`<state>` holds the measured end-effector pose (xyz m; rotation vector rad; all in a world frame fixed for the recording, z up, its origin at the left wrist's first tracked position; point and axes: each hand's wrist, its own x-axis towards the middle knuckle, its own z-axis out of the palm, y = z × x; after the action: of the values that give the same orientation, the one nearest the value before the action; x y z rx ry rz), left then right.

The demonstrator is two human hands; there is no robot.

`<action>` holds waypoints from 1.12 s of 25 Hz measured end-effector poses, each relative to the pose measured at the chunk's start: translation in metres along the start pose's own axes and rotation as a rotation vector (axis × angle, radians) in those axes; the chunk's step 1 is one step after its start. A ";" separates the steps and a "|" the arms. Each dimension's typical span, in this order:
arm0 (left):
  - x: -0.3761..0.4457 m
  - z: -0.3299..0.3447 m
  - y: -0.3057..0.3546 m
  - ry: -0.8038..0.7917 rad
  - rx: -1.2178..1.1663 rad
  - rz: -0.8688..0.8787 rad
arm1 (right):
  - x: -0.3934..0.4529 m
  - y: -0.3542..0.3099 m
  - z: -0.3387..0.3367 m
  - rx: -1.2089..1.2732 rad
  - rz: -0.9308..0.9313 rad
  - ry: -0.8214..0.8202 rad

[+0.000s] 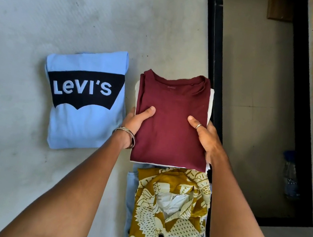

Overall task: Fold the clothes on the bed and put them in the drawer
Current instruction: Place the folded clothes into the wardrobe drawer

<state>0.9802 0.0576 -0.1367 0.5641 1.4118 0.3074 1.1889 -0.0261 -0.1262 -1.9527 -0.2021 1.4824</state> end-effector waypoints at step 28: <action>-0.640 0.129 -0.285 -0.956 0.978 0.139 | -0.746 0.419 -0.100 1.328 -0.334 0.911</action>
<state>0.9752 -0.5381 0.2537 1.3789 0.4962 -0.5481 0.9126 -0.7574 0.2361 -1.1436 0.6628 0.1702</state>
